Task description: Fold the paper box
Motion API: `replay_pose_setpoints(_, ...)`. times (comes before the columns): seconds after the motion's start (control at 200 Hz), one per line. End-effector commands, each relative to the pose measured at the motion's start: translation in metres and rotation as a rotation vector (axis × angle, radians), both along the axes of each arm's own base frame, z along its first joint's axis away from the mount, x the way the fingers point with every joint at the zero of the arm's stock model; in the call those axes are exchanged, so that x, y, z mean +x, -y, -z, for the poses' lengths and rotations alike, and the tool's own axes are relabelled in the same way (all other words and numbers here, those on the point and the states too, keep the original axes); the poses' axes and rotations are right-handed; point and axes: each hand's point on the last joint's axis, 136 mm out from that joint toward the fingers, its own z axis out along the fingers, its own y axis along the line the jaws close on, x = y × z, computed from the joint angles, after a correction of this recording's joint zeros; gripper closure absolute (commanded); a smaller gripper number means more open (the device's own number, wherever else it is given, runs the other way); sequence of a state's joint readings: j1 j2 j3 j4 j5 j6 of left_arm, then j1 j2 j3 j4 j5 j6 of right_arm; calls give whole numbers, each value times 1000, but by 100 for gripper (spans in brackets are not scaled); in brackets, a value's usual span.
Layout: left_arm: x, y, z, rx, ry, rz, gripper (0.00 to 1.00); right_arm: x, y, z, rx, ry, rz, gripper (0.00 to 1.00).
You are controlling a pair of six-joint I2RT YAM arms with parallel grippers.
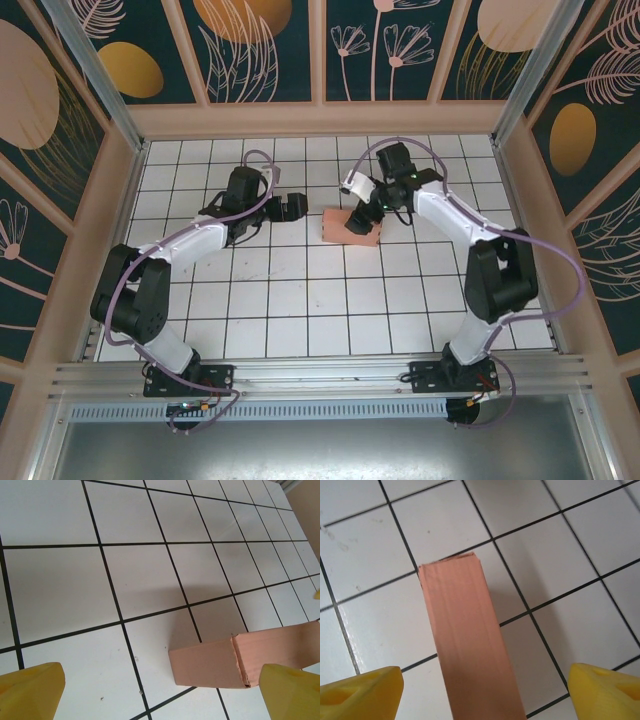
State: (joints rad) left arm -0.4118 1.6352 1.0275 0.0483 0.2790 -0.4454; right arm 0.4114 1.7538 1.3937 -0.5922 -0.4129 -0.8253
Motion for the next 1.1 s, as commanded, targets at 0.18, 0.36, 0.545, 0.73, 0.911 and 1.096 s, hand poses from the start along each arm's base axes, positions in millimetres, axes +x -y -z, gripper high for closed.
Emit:
replay_pose_setpoints(0.18, 3, -13, -3, 4, 14, -13, 1, -1, 4, 36, -135, -128, -109, 23)
replay_pose_setpoints(0.36, 3, -14, 2, 11, 6, -13, 1, -1, 2, 37, -142, -144, -123, 39)
replay_pose_setpoints(0.545, 3, -17, 3, 16, 9, -19, 1, -1, 3, 31, -152, -88, -108, 52)
replay_pose_setpoints(0.73, 6, -24, 4, 7, 9, -42, 1, 7, 0, 14, -171, 47, -65, 56)
replay_pose_setpoints(0.911, 13, -41, 3, -27, 6, -104, 1, 36, -9, -7, -248, 348, 29, 56)
replay_pose_setpoints(1.096, 15, -67, 15, -66, -27, -186, 1, 48, -35, -16, -339, 722, 43, 57)
